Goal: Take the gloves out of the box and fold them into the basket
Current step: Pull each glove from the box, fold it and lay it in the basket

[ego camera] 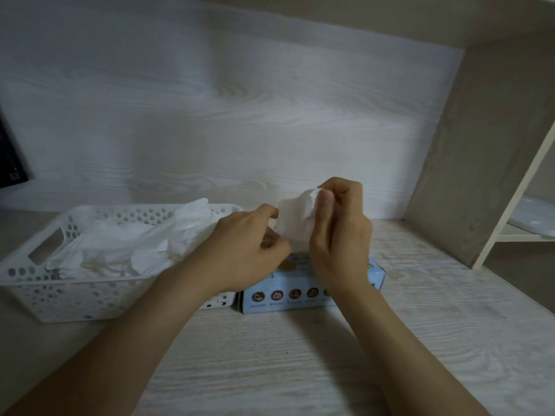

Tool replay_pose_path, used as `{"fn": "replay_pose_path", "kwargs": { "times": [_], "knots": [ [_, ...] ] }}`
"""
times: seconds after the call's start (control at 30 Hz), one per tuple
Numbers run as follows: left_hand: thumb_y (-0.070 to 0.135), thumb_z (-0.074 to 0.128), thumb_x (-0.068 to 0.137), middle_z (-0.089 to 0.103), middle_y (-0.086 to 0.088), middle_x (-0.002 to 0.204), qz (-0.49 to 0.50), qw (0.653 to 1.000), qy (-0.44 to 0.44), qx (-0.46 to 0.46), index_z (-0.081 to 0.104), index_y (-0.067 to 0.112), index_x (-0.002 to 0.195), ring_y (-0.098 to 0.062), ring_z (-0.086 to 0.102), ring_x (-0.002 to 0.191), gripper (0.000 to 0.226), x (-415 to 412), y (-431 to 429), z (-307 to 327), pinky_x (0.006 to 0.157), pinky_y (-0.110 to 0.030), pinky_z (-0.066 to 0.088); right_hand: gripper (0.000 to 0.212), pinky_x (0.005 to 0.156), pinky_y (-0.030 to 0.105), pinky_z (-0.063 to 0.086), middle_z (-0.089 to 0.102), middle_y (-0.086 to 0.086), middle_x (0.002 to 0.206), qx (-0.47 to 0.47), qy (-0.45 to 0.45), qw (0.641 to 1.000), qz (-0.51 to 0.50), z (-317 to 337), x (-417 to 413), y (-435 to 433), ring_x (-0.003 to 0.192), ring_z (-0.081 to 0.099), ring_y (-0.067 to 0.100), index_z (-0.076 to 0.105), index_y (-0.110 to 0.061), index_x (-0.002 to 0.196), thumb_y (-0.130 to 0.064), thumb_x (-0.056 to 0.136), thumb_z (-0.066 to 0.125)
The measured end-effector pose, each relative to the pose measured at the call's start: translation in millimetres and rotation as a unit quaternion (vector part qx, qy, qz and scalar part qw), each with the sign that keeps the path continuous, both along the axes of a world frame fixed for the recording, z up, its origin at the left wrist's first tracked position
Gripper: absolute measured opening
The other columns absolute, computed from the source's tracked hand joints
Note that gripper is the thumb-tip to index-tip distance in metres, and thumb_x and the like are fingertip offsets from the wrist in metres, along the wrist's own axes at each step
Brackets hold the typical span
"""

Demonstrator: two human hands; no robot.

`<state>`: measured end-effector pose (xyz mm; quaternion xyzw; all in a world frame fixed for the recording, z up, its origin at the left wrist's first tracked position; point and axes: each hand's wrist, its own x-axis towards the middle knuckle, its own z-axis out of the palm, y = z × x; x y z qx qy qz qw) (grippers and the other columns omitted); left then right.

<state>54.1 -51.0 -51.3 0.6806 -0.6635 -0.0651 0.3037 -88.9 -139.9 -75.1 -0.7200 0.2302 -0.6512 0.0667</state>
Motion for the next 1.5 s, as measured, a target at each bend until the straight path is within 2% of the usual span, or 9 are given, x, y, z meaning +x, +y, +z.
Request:
{"fn": "replay_pose_path", "kwargs": {
  "times": [0.07, 0.17, 0.47, 0.57, 0.7, 0.87, 1.13, 1.3, 1.5],
  "knots": [
    [0.034, 0.06, 0.098, 0.065, 0.009, 0.136, 0.005, 0.999, 0.011, -0.034, 0.032, 0.033, 0.157, -0.013, 0.059, 0.122, 0.065, -0.3, 4.1, -0.6, 0.106, -0.039, 0.048, 0.011, 0.063, 0.019, 0.036, 0.057, -0.017, 0.087, 0.001, 0.019, 1.0, 0.017, -2.1, 1.2, 4.4, 0.071, 0.057, 0.011, 0.041, -0.041, 0.111, -0.031, 0.111, 0.037],
    [0.026, 0.059, 0.099, 0.066, 0.014, 0.132, -0.023, 0.993, 0.04, -0.106, 0.032, 0.048, 0.155, -0.006, 0.063, 0.092, 0.066, 3.1, 4.0, -0.9, 0.102, -0.044, 0.051, 0.014, 0.06, 0.025, 0.038, 0.058, -0.012, 0.082, 0.001, 0.021, 0.999, 0.049, -2.8, 1.9, 10.6, 0.066, 0.055, 0.012, 0.047, -0.036, 0.113, -0.027, 0.109, 0.036],
    [0.019, 0.068, 0.092, 0.065, 0.014, 0.089, -0.014, 0.967, 0.043, -0.25, 0.069, 0.027, 0.084, -0.007, 0.061, 0.09, 0.011, 12.0, -2.1, -2.1, 0.081, -0.031, 0.049, 0.018, 0.048, 0.023, 0.034, 0.052, -0.01, 0.068, 0.039, -0.05, 0.996, 0.064, 1.6, 1.5, 21.2, 0.052, 0.047, 0.009, 0.051, -0.018, 0.112, -0.006, 0.105, 0.039],
    [0.019, 0.066, 0.093, 0.072, 0.016, 0.1, 0.019, 0.956, 0.125, -0.265, 0.07, 0.021, 0.091, 0.001, 0.065, 0.099, 0.005, 13.0, 0.5, 2.6, 0.085, -0.019, 0.049, 0.01, 0.045, 0.029, 0.032, 0.046, -0.007, 0.057, 0.118, -0.097, 0.983, 0.104, 5.8, 1.8, 21.9, 0.048, 0.04, 0.006, 0.051, -0.015, 0.114, -0.008, 0.111, 0.043],
    [0.014, 0.063, 0.099, 0.071, 0.005, 0.07, 0.011, 0.935, 0.263, -0.238, 0.065, 0.015, 0.09, -0.01, 0.066, 0.064, 0.009, 13.6, 2.2, 8.9, 0.062, -0.028, 0.049, 0.033, 0.051, 0.029, 0.054, 0.07, -0.001, 0.08, 0.193, -0.092, 0.958, 0.191, 12.9, 0.5, 31.6, 0.065, 0.068, 0.013, 0.052, -0.017, 0.124, -0.021, 0.099, 0.074],
    [0.016, 0.062, 0.1, 0.073, 0.002, 0.084, 0.026, 0.899, 0.373, -0.229, 0.069, 0.016, 0.097, -0.021, 0.067, 0.081, 0.008, 20.0, -0.7, 12.9, 0.076, -0.039, 0.051, 0.026, 0.071, 0.037, 0.063, 0.078, 0.006, 0.094, 0.26, -0.048, 0.94, 0.214, 13.9, -0.1, 27.3, 0.086, 0.075, 0.022, 0.074, -0.016, 0.114, -0.004, 0.091, 0.077],
    [0.025, 0.069, 0.088, 0.065, 0.003, 0.074, -0.01, 0.853, 0.484, -0.196, 0.07, 0.024, 0.081, -0.017, 0.062, 0.071, 0.007, 20.7, 9.0, 25.7, 0.064, -0.029, 0.048, 0.033, 0.055, 0.027, 0.043, 0.06, 0.008, 0.069, 0.419, -0.043, 0.799, 0.429, 20.5, -5.6, 37.4, 0.062, 0.054, 0.017, 0.074, -0.005, 0.078, -0.001, 0.102, 0.052],
    [0.016, 0.072, 0.081, 0.061, 0.003, 0.066, -0.014, 0.865, 0.465, -0.188, 0.068, 0.021, 0.072, -0.014, 0.058, 0.061, 0.011, 30.8, 16.5, 33.0, 0.057, -0.022, 0.043, 0.016, 0.063, 0.031, 0.053, 0.073, -0.015, 0.07, 0.285, 0.049, 0.954, 0.084, 6.5, 3.1, 30.2, 0.066, 0.068, 0.005, 0.08, -0.025, 0.083, -0.027, 0.096, 0.07],
    [0.02, 0.07, 0.086, 0.066, 0.009, 0.065, 0.151, 0.893, 0.365, -0.216, 0.076, 0.02, 0.078, -0.012, 0.061, 0.065, 0.01, 44.3, 10.1, 28.6, 0.067, -0.028, 0.047, 0.013, 0.063, 0.01, 0.042, 0.07, -0.017, 0.077, 0.165, 0.077, 0.983, -0.034, 7.3, 31.4, 31.2, 0.07, 0.065, 0.0, 0.076, -0.023, 0.104, -0.027, 0.103, 0.064]
  ]
}}
